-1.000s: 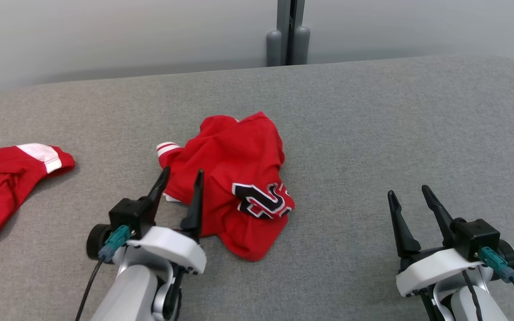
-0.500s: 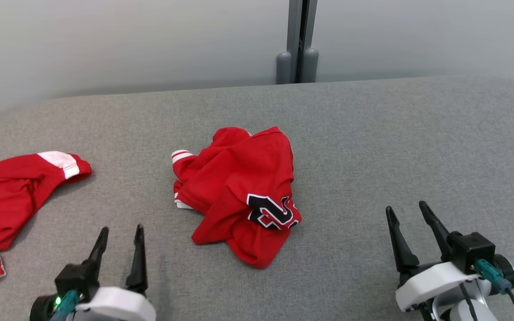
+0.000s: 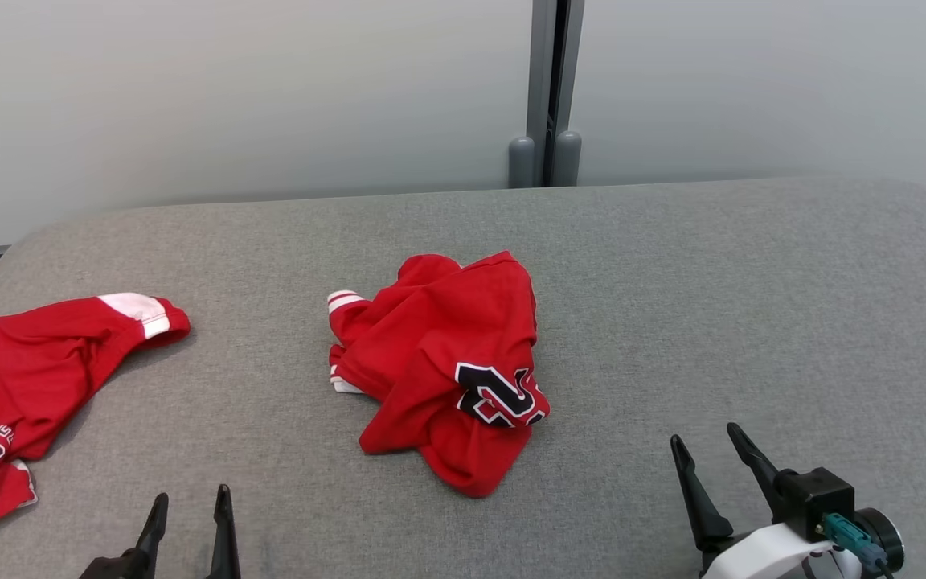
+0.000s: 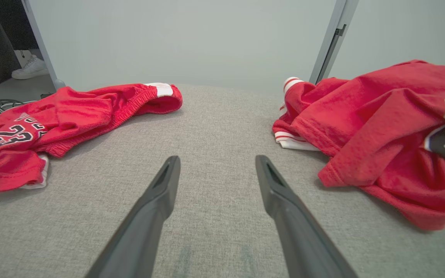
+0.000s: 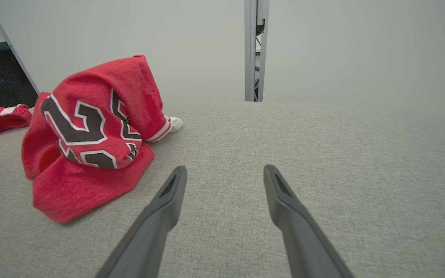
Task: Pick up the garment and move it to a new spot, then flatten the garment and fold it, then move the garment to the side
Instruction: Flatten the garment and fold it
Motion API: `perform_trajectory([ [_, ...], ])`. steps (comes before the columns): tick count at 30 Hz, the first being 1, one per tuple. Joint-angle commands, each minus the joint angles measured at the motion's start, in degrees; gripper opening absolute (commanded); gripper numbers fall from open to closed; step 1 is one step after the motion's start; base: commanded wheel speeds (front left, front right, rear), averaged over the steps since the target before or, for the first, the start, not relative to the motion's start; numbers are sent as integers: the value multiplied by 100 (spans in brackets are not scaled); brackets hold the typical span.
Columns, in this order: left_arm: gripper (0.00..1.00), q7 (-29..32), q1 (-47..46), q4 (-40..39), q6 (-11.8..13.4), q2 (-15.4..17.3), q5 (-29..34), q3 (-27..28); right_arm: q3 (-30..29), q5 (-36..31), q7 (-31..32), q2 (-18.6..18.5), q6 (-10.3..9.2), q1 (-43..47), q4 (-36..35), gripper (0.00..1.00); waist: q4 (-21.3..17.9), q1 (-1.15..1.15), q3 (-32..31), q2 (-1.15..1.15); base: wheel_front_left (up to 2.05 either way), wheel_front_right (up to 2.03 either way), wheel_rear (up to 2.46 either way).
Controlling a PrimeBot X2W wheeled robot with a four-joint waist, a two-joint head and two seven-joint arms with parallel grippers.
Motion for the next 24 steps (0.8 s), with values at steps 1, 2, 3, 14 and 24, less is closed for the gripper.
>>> perform_trajectory([
  [1, 100, -3, 29, -49, 18, 24, 17, -20, -7, -2, -2, -34, 0, 27, 5, 100, 15, 0, -8, 0, 0, 0, 0],
  [2, 100, -3, 59, -64, 29, 22, 15, -57, 14, -1, -2, -33, 0, 14, 22, 100, 30, 0, -9, 0, 0, 0, 0],
  [3, 100, -3, 85, -71, 40, 22, -27, -88, 40, 5, -2, -33, 0, -3, 34, 100, 52, 0, -10, 0, 0, 0, 0],
  [14, 100, -3, -99, -84, 53, 25, -45, -355, 670, 141, -2, -33, 1, -283, 219, 100, 611, 0, 197, 0, 0, 0, 0],
  [24, 100, -3, -304, 3, 67, 20, -69, -568, 792, 420, -1, -49, 1, -866, 683, 97, 1261, 0, 595, 0, 0, 0, 0],
])
